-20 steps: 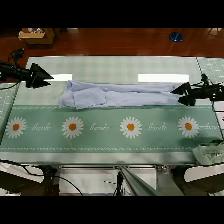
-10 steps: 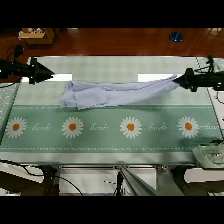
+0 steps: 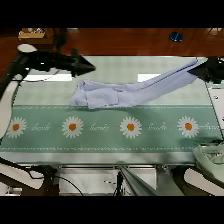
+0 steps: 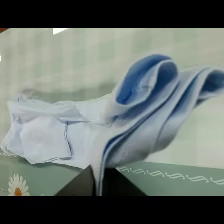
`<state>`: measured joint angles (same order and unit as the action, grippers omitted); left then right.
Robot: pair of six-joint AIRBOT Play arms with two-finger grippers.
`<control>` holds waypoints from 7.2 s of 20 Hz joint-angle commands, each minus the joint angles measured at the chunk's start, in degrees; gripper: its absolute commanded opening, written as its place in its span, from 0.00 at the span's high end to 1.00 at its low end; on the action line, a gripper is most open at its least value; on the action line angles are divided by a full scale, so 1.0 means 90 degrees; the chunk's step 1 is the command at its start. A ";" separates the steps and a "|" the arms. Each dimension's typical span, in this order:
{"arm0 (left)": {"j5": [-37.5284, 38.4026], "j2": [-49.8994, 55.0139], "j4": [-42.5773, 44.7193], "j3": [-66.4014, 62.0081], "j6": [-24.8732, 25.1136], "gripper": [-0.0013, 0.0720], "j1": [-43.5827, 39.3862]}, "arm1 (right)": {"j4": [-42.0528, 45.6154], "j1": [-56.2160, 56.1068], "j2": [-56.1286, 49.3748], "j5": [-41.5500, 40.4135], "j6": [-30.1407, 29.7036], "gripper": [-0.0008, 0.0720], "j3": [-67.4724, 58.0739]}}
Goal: Fold the shirts.
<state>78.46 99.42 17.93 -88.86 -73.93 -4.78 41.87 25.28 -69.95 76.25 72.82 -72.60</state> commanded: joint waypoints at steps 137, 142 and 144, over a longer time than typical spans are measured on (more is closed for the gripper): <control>-0.0862 -0.1447 0.3300 -0.0002 0.1022 0.44 0.2676 | 0.9233 0.5826 0.2652 0.0175 0.2305 0.25 0.3485; -0.1294 -0.1443 0.3300 -0.0007 0.1047 0.44 0.2407 | 0.0699 0.3432 0.1049 -0.3249 0.1732 0.43 -0.0204; -0.1469 -0.1435 0.3531 -0.0007 0.1042 0.44 0.1889 | 0.0117 0.1838 0.0112 -0.2851 0.1265 0.43 -0.1639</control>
<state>67.57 86.41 47.88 -88.86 -64.62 15.97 75.46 58.35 -58.85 59.83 89.76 -69.08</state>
